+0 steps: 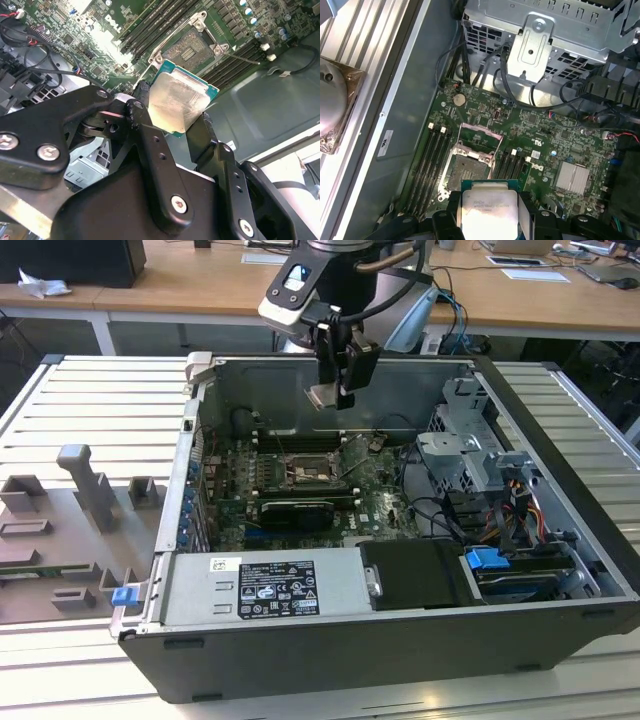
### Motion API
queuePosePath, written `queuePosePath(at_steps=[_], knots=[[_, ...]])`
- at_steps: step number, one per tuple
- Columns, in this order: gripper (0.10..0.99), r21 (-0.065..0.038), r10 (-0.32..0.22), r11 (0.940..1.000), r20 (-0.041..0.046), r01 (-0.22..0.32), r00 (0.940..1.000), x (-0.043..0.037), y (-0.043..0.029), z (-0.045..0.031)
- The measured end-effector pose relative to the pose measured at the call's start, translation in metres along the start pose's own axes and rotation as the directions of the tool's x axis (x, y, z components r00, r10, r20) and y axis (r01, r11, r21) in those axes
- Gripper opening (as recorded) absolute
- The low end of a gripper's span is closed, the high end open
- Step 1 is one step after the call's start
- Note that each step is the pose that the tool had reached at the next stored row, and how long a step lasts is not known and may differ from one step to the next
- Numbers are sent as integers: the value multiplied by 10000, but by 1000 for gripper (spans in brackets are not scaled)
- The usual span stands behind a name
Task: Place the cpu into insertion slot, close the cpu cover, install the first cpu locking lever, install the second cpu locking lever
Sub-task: 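Place the cpu into insertion slot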
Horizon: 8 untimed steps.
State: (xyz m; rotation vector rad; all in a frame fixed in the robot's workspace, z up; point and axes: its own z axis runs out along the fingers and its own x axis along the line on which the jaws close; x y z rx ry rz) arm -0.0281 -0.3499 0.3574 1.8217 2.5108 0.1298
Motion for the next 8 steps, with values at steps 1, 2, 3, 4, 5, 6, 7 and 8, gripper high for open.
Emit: queuePosePath(at_steps=[1, 2, 3, 4, 5, 6, 7, 8], knots=[[537, 0, 1, 10000, 0, -1, 10000, 0, 0, 4], [537, 0, 1, 10000, 0, -1, 10000, 0, -1, 7], [537, 0, 2, 10000, 0, -2, 10000, 0, -1, 9], [537, 0, 2, 10000, 0, -2, 10000, 0, -1, 12], [537, 0, 3, 10000, 0, -3, 10000, 0, -1, 14], [537, 0, 3, 10000, 0, -3, 10000, 0, -2, 18], [537, 0, 4, 10000, 0, -4, 10000, 0, -2, 21], [537, 0, 5, 10000, 0, -5, 10000, 0, -2, 23]])
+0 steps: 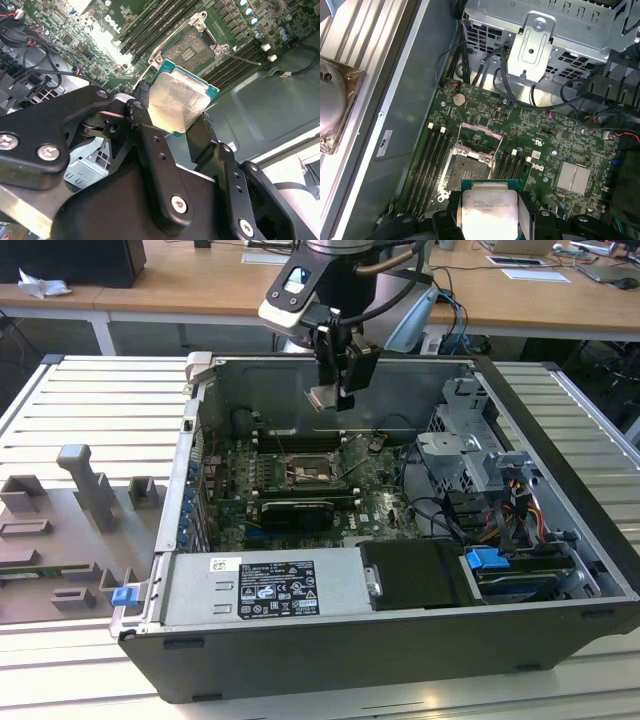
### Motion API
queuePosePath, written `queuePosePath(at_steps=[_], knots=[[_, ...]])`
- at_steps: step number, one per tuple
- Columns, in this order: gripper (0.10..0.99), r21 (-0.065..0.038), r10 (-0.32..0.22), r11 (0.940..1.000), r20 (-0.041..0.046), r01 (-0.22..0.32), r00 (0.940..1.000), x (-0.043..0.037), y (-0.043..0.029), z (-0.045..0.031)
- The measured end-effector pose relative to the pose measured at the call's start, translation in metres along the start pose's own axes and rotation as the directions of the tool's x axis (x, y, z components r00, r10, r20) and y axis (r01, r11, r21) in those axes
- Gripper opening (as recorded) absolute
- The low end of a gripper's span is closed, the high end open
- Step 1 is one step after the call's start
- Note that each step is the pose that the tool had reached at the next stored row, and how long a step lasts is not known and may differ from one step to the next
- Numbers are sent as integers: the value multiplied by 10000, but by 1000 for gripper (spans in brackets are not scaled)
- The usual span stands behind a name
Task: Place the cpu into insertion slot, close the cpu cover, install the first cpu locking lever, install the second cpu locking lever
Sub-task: 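Place the cpu into insertion slot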
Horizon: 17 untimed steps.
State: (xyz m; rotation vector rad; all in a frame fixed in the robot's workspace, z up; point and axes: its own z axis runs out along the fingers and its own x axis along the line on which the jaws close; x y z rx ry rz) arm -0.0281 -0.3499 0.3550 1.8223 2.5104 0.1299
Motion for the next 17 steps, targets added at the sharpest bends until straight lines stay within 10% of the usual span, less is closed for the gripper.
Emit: queuePosePath(at_steps=[17], knots=[[537, 0, 27, 10000, 3, -27, 10000, -1, -6, 61]])
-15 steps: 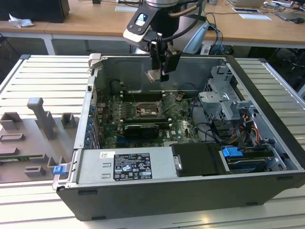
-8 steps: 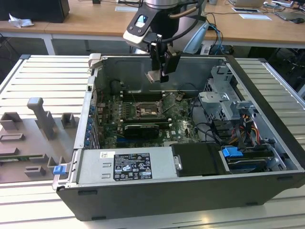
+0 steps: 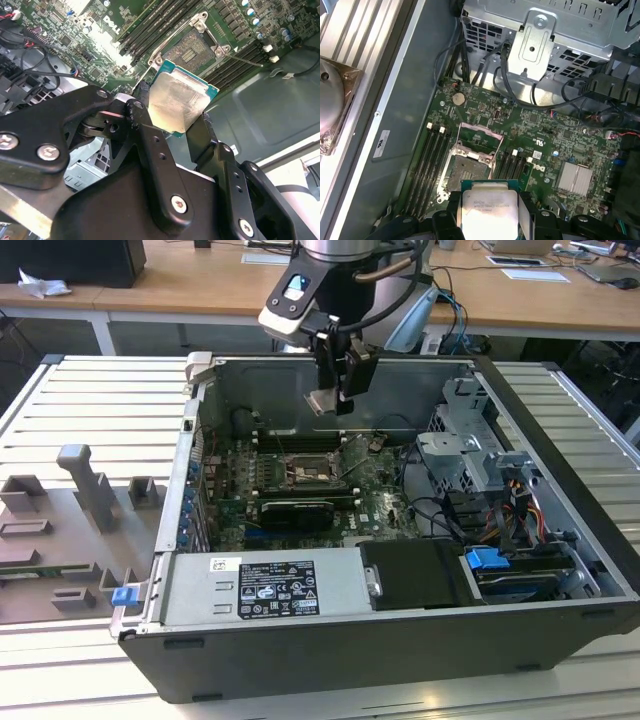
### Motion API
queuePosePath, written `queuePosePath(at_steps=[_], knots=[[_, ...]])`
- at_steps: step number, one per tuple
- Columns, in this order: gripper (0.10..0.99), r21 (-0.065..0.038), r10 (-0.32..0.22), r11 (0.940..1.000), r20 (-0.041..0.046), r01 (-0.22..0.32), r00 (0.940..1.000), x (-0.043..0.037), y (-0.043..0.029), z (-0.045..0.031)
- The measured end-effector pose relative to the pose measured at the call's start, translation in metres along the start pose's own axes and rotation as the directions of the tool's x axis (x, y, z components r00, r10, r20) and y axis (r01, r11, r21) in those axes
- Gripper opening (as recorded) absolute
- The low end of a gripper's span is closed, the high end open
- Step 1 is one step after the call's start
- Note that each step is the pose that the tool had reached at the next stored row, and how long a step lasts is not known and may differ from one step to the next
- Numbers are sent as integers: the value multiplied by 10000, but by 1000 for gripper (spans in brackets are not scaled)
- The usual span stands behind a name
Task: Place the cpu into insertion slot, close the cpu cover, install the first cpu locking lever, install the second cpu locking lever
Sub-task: 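Place the cpu into insertion slot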
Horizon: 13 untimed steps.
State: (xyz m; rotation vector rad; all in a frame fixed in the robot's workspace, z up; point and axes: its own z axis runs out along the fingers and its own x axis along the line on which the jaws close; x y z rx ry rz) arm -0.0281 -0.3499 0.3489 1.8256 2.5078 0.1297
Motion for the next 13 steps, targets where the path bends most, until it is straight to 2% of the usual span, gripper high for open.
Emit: queuePosePath(at_steps=[13], knots=[[537, -1, 23, 10000, 2, -23, 10000, -1, -5, 52]])
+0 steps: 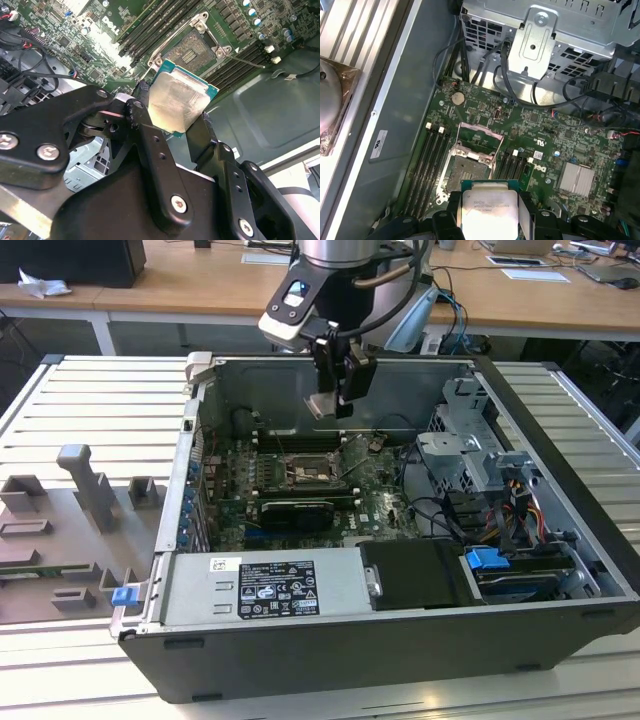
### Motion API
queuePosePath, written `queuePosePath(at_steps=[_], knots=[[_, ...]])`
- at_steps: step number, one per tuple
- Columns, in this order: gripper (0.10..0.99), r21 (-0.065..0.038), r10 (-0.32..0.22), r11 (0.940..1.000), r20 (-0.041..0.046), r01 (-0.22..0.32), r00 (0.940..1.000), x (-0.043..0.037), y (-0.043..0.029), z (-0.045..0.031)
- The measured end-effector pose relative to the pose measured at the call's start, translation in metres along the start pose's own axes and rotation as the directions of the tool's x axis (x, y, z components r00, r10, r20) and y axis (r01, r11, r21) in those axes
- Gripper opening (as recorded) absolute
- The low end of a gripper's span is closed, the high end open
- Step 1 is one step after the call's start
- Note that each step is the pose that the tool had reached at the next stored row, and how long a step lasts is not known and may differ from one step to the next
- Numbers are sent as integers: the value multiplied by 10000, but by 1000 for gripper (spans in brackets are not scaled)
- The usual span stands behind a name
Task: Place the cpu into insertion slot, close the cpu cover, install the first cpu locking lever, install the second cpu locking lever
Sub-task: 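Place the cpu into insertion slot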
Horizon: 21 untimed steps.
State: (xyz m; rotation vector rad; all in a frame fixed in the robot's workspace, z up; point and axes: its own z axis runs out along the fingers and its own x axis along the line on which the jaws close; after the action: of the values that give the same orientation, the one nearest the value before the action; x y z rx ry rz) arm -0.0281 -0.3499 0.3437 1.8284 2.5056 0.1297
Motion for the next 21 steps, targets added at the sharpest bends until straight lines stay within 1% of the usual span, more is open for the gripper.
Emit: queuePosePath(at_steps=[21], knots=[[537, 0, 35, 10000, 3, -35, 10000, -1, -7, 80]])
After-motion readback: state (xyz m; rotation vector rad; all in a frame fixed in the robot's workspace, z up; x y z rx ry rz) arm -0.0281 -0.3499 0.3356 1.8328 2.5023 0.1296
